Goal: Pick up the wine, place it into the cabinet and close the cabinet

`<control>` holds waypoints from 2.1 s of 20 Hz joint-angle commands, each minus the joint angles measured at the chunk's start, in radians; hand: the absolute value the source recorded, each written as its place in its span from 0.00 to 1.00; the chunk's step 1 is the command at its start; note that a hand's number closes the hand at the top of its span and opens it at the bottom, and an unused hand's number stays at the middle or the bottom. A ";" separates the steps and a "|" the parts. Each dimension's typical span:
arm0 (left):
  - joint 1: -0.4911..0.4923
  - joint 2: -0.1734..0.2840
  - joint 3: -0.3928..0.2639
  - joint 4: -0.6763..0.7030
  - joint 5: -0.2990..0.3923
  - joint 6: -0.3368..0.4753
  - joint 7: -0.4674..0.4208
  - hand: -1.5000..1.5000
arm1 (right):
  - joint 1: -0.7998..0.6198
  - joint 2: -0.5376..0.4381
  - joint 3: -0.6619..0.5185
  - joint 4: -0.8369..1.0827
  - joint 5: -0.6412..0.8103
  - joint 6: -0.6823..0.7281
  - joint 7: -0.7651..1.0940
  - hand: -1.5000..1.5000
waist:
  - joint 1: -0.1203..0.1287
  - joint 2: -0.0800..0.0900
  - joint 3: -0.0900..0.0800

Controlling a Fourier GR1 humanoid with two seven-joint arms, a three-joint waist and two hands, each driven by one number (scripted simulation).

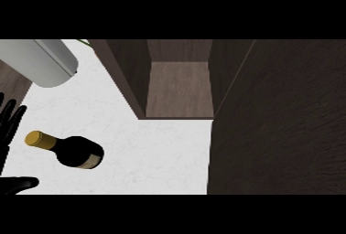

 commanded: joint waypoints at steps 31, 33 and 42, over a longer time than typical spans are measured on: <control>-0.148 0.037 0.024 0.794 -0.244 -0.191 -0.488 0.00 | 0.030 0.026 -0.010 -0.031 -0.016 0.042 0.010 0.00 | -0.005 0.001 0.000; -0.100 0.060 0.033 0.830 -0.255 -0.241 -0.566 0.00 | 0.067 0.029 -0.002 -0.014 0.008 0.073 -0.052 0.00 | -0.004 0.000 0.000; -0.223 0.086 -0.003 1.131 -0.351 -0.233 -0.759 0.00 | -0.031 0.000 -0.049 -0.059 -0.025 0.015 0.087 0.00 | -0.005 0.001 -0.001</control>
